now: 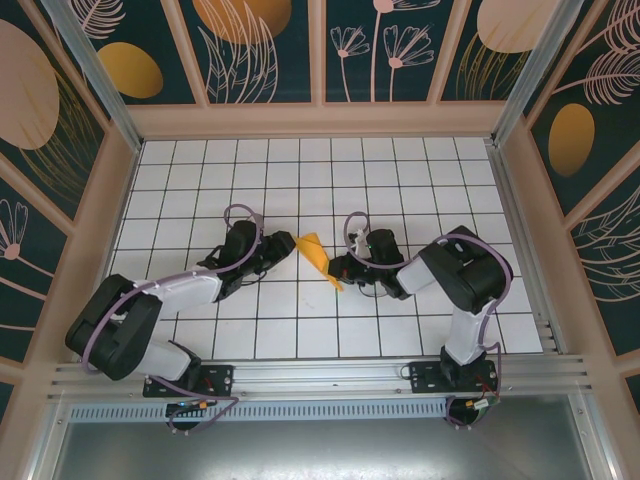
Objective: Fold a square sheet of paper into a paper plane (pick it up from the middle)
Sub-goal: Fold the wing for the fifth time at the center of the table.
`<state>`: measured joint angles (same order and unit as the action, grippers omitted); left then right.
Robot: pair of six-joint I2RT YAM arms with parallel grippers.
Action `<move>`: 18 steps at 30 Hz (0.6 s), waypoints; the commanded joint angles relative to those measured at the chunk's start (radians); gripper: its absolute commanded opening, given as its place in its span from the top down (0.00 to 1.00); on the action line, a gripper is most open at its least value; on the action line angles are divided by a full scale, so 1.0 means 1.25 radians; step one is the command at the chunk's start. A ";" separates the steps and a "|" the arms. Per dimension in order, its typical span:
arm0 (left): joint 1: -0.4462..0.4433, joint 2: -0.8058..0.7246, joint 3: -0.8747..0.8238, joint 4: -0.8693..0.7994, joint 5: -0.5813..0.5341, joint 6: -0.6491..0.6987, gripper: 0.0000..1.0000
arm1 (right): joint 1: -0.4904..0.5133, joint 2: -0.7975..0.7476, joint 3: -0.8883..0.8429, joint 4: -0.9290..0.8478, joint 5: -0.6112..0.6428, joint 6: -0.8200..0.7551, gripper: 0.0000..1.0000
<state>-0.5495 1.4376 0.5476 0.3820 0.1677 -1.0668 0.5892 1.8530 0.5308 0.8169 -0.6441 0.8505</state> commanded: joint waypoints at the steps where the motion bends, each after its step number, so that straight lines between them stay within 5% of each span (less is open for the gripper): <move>1: 0.003 0.021 -0.010 0.064 0.047 0.008 0.54 | -0.010 0.010 -0.003 -0.002 -0.016 0.036 1.00; 18: -0.023 0.139 0.018 0.206 0.183 0.026 0.62 | -0.030 0.052 -0.027 -0.006 -0.015 0.134 1.00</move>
<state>-0.5606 1.5799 0.5484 0.5632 0.3408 -1.0595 0.5587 1.8862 0.5205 0.8757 -0.6880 1.0054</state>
